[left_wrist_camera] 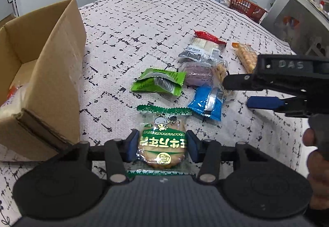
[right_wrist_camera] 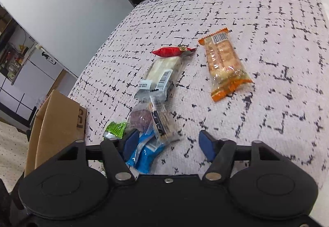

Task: Organize snacks
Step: 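Grasp the green cookie pack with left tool while right tool grasps clear wrapped bar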

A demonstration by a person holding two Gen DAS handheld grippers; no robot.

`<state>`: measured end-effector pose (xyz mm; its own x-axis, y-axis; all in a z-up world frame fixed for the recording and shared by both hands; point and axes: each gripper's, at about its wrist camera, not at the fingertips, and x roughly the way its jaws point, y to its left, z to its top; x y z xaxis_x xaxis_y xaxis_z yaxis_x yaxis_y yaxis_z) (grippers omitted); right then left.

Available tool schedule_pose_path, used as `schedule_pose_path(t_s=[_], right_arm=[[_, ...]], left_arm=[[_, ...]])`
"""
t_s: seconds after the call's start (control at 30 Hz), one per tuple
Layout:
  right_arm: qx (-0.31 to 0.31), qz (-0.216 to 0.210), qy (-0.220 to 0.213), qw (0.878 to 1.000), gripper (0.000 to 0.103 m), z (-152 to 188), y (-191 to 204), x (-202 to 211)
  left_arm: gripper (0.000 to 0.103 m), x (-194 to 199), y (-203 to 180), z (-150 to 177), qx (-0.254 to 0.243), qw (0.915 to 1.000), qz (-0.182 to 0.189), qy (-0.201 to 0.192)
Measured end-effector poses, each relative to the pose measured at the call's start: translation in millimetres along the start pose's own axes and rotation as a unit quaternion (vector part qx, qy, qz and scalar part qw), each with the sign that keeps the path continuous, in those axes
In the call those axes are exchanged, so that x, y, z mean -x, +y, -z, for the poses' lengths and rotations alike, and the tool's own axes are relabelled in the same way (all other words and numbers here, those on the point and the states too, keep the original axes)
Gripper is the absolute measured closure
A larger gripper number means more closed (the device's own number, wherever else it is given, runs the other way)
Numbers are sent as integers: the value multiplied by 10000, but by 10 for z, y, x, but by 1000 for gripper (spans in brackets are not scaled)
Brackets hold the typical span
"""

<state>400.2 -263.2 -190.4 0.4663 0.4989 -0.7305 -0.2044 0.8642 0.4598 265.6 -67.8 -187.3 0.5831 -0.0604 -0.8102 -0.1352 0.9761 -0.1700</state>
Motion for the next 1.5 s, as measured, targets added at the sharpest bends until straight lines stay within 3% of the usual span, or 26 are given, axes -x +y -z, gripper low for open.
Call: schedule_pose_path(t_s=[0.23,0.3,0.4,0.6,0.9,1.5], right_arm=[[135,-7,-26,9999,51,-48,52,-94],[198,-14,16,9998,74,-35,68,-122],[125,-85,152,9998,80,-2,37,-150],[-9,11,138,9999,80,57,35,39],[-115,-84,-194,9997,80,140,276,461],[332,-278,-472,9979,80,201,1153,745]], left_arm=[[55,21,48,-44,200,9998,56,-34],[55,33,55,-49,208,9998,58,-47],[55,64,65,-56,252,9996,86,-64],[55,217,33,-87,269,9992,255,-176],[55,687,29,-201,237,9962,483,-686],[55,1262,652,-370,651,9879,457,-1330]])
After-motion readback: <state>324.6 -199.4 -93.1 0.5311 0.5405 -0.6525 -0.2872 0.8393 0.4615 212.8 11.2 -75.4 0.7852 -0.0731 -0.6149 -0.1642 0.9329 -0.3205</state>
